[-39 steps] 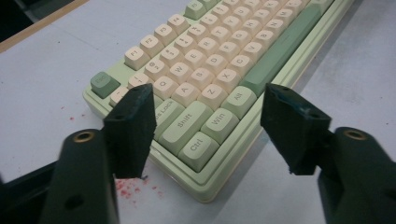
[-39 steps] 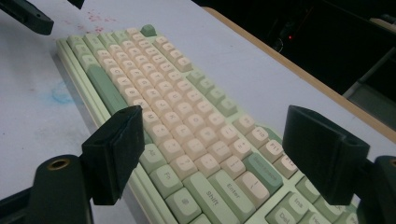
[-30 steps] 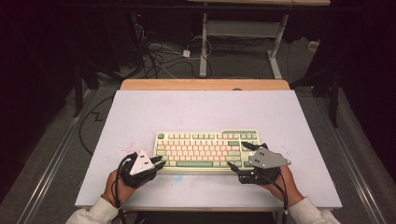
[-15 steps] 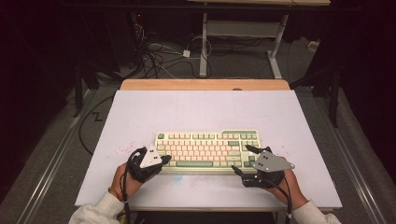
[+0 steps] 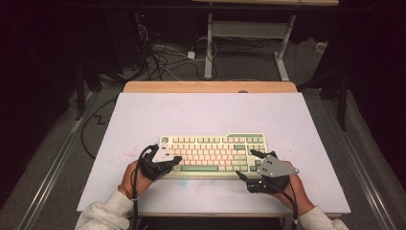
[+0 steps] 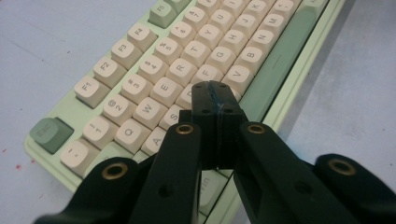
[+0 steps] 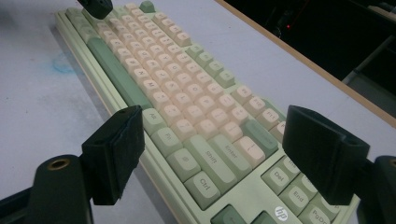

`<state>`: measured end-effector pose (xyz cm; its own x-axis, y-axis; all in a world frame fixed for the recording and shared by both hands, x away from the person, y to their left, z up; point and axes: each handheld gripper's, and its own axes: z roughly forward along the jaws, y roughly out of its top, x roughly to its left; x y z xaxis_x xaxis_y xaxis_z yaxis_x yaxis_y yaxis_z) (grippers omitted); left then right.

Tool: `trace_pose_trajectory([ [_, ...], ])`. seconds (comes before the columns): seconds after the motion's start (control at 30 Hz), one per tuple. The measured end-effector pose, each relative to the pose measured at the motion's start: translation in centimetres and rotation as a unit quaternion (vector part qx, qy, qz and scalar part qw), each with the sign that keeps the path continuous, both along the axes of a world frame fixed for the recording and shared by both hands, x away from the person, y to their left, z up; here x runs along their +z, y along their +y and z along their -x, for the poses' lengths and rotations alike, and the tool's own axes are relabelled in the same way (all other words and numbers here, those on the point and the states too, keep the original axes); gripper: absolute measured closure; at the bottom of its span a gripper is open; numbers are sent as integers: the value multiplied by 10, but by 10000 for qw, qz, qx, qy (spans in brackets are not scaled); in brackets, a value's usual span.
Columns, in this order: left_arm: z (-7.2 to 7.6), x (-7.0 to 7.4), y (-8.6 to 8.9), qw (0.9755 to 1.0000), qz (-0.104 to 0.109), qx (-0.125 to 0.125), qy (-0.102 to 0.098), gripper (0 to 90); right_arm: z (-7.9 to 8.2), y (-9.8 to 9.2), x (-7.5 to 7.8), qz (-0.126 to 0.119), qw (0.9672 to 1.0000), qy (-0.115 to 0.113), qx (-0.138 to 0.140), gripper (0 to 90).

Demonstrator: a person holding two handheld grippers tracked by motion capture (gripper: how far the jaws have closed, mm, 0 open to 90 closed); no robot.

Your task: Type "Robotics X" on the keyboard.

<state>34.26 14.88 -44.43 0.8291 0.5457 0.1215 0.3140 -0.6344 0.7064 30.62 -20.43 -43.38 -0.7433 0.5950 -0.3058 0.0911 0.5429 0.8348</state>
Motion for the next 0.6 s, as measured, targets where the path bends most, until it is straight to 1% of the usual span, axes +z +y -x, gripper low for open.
trace_pose_trajectory([
  [0.23,-5,-2,-11,9999,-111,-102,38,880,0,1,-2,59,10000,20,27,218],
  [0.3,-6,-3,-13,9999,-91,-115,56,880,0,1,-2,53,10000,18,32,218],
  [0.6,-10,-3,-20,9997,-139,-182,62,880,1,2,-3,101,9999,16,65,218],
])
